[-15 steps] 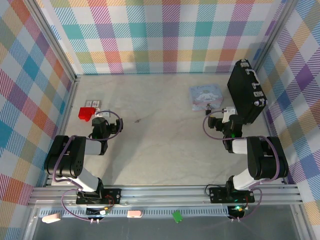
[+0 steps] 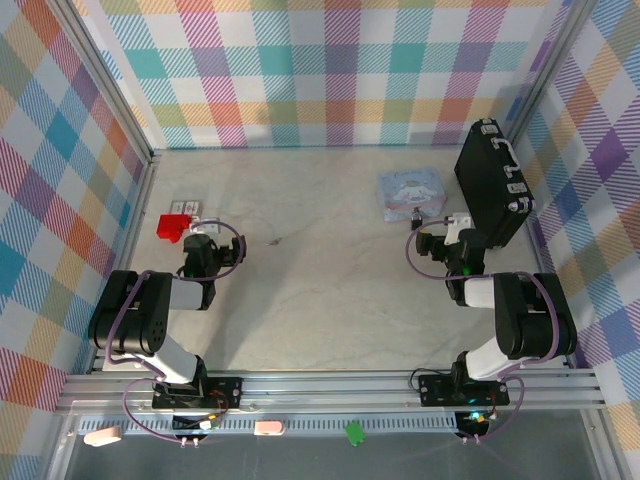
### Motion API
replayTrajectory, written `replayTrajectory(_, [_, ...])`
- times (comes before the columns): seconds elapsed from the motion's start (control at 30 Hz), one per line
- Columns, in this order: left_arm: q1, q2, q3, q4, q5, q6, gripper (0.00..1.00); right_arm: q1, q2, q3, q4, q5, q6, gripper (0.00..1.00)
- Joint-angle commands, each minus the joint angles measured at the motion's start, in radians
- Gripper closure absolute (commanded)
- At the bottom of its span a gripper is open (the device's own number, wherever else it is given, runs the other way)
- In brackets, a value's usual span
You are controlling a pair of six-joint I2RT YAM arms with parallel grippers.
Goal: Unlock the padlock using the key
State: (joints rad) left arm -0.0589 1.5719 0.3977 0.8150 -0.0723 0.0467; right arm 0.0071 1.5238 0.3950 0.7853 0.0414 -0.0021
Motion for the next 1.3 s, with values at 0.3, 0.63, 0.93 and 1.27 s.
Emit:
replayTrajectory(0.3, [-0.012, 0.01, 0.024, 0.03, -0.009, -0.01, 0.0, 0.007, 0.01, 0.018, 0.04, -0.018, 0.017, 0.01])
replayTrajectory(0.63, [-0.012, 0.01, 0.024, 0.03, -0.009, -0.009, 0.0, 0.007, 0.01, 0.018, 0.04, -0.018, 0.017, 0.01])
replayTrajectory(0.93, [-0.017, -0.149, -0.078, 0.081, -0.025, -0.01, 0.0, 0.017, -0.125, 0.04, -0.125, -0.096, -0.022, 0.01])
replayTrajectory(1.27, [-0.052, -0.536, 0.156, -0.748, -0.373, -0.275, 0.0, 0.051, -0.528, 0.196, -0.673, -0.196, 0.078, 0.01])
